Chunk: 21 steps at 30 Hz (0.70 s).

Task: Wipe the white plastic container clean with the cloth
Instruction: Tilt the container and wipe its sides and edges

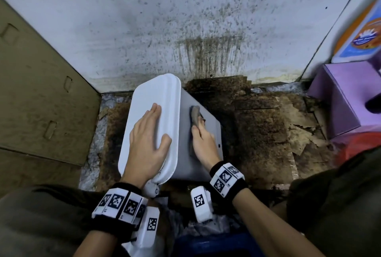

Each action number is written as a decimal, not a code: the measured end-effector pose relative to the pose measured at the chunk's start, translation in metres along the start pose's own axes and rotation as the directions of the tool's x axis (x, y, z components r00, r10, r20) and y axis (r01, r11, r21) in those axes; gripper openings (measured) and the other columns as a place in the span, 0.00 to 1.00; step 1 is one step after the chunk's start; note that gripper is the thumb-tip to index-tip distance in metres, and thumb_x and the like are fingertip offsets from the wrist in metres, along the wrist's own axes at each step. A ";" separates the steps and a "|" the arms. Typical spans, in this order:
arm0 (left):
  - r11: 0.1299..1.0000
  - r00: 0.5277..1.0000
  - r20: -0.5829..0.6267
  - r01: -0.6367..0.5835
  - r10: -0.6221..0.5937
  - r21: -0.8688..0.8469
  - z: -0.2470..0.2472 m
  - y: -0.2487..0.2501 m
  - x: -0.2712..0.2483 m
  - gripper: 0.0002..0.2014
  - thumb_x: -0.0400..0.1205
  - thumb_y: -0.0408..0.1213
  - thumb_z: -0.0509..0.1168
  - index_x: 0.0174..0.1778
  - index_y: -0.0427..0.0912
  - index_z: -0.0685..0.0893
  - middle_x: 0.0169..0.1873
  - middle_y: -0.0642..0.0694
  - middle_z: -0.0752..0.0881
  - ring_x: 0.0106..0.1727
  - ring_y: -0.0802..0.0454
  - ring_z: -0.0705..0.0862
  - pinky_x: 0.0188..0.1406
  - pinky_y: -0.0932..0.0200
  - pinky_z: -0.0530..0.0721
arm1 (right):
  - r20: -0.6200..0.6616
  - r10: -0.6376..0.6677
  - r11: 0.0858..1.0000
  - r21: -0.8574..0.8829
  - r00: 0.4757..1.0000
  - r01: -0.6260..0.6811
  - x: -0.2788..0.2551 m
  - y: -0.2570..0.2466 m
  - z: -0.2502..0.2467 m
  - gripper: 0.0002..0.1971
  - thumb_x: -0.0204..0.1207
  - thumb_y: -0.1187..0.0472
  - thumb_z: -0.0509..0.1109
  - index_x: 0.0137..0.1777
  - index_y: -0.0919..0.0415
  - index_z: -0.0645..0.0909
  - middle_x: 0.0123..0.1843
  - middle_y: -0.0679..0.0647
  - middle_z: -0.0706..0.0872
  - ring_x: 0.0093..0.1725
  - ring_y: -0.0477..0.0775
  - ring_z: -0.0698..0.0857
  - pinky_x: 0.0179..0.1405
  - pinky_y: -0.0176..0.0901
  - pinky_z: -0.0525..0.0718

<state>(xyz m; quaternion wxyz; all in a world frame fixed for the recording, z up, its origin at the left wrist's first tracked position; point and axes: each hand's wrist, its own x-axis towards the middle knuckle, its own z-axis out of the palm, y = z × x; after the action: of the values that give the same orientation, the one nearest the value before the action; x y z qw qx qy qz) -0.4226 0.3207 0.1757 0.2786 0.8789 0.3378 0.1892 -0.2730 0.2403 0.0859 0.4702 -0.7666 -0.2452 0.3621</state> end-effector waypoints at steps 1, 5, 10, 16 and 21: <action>1.000 1.000 0.002 0.001 -0.001 0.004 0.000 0.001 0.000 0.36 0.82 0.54 0.52 0.88 0.50 0.62 0.88 0.54 0.62 0.88 0.52 0.59 0.86 0.48 0.58 | 0.002 -0.040 0.999 0.026 0.999 0.040 -0.006 -0.006 0.002 0.28 0.89 0.45 0.48 0.88 0.39 0.51 0.90 0.45 0.55 0.89 0.54 0.54 0.89 0.55 0.50; 1.000 1.000 0.006 -0.005 0.005 0.017 0.001 0.005 -0.001 0.35 0.82 0.54 0.52 0.88 0.51 0.61 0.87 0.55 0.61 0.87 0.51 0.59 0.85 0.49 0.58 | -0.012 -0.211 0.977 -0.021 0.977 0.211 -0.032 -0.012 0.007 0.26 0.91 0.48 0.48 0.88 0.35 0.50 0.90 0.39 0.55 0.86 0.44 0.56 0.85 0.39 0.51; 1.000 1.000 0.008 -0.012 0.012 0.009 0.003 0.006 -0.001 0.35 0.82 0.54 0.53 0.88 0.51 0.61 0.88 0.55 0.61 0.87 0.53 0.59 0.86 0.48 0.58 | -0.025 -0.293 0.952 -0.104 0.956 0.289 -0.045 0.032 0.001 0.26 0.92 0.51 0.51 0.89 0.41 0.53 0.88 0.32 0.55 0.80 0.37 0.64 0.80 0.26 0.55; 1.000 1.000 0.009 -0.012 0.012 0.007 0.003 0.008 -0.002 0.36 0.81 0.54 0.53 0.88 0.51 0.61 0.87 0.55 0.62 0.87 0.52 0.59 0.86 0.49 0.57 | -0.032 0.193 0.978 -0.068 0.981 -0.195 -0.038 0.101 -0.020 0.24 0.91 0.50 0.55 0.86 0.50 0.66 0.82 0.55 0.75 0.81 0.58 0.72 0.81 0.46 0.68; 1.000 1.000 0.017 -0.005 0.005 0.009 0.003 0.011 -0.003 0.36 0.81 0.55 0.52 0.88 0.52 0.61 0.88 0.56 0.61 0.87 0.53 0.57 0.85 0.51 0.55 | -0.027 0.459 0.888 -0.014 0.888 -0.460 -0.037 0.096 -0.024 0.24 0.90 0.48 0.55 0.84 0.52 0.71 0.82 0.60 0.75 0.80 0.67 0.72 0.81 0.53 0.68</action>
<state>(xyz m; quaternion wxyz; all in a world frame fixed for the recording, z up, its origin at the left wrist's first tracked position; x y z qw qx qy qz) -0.4180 0.3110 0.1795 0.2768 0.8827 0.3339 0.1810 -0.2737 0.1584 0.0189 0.3664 -0.8115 -0.0550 0.4518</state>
